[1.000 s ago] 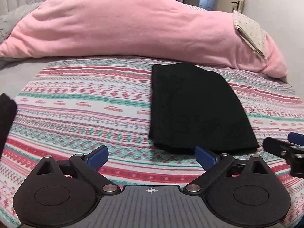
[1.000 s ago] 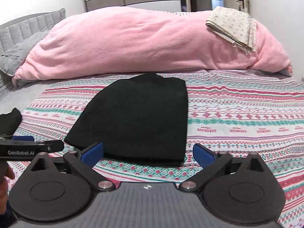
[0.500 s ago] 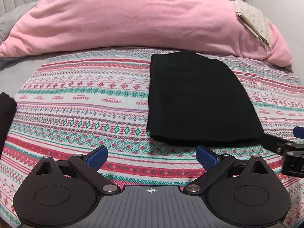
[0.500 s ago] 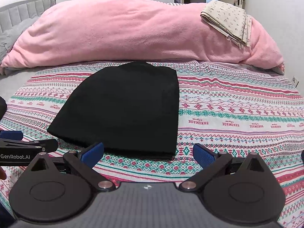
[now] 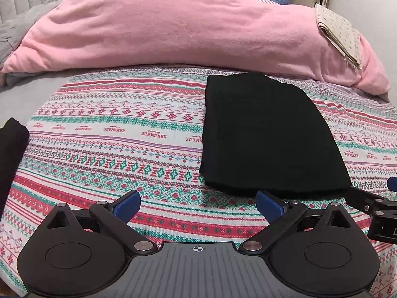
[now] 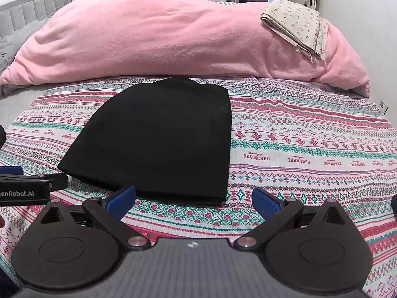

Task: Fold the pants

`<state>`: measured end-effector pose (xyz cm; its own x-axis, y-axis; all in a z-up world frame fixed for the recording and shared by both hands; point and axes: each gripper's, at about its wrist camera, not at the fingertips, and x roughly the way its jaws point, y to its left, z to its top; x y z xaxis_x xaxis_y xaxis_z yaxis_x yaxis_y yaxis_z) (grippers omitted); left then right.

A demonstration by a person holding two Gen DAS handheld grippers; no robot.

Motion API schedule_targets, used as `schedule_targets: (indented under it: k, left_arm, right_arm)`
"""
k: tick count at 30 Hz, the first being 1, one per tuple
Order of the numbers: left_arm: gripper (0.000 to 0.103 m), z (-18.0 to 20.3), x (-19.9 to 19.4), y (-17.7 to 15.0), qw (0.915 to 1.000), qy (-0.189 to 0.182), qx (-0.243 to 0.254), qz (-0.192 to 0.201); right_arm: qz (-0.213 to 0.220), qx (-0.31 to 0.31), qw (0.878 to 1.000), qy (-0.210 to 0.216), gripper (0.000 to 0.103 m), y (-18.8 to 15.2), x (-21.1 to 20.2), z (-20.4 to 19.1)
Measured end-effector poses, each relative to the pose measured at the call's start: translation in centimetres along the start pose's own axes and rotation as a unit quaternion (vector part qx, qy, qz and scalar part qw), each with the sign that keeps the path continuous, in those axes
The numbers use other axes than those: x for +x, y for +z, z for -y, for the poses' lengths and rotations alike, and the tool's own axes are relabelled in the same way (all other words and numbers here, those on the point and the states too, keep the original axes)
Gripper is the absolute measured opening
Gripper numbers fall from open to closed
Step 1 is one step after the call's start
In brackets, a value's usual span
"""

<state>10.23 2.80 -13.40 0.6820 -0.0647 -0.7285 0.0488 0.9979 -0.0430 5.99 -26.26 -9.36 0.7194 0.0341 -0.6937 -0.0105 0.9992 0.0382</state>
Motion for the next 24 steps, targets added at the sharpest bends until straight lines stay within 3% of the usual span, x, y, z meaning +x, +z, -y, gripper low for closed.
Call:
schedule_targets:
  k: [11, 24]
  left_arm:
    - [0.103, 0.25, -0.91, 0.28, 0.9998, -0.012, 0.003, 0.017]
    - [0.103, 0.04, -0.51, 0.15, 0.9998, -0.016, -0.009, -0.002]
  right_arm:
    - [-0.007, -0.007, 1.000, -0.004, 0.068, -0.13, 0.38, -0.29]
    - [-0.014, -0.007, 1.000, -0.008, 0.068, -0.24, 0.70, -0.36]
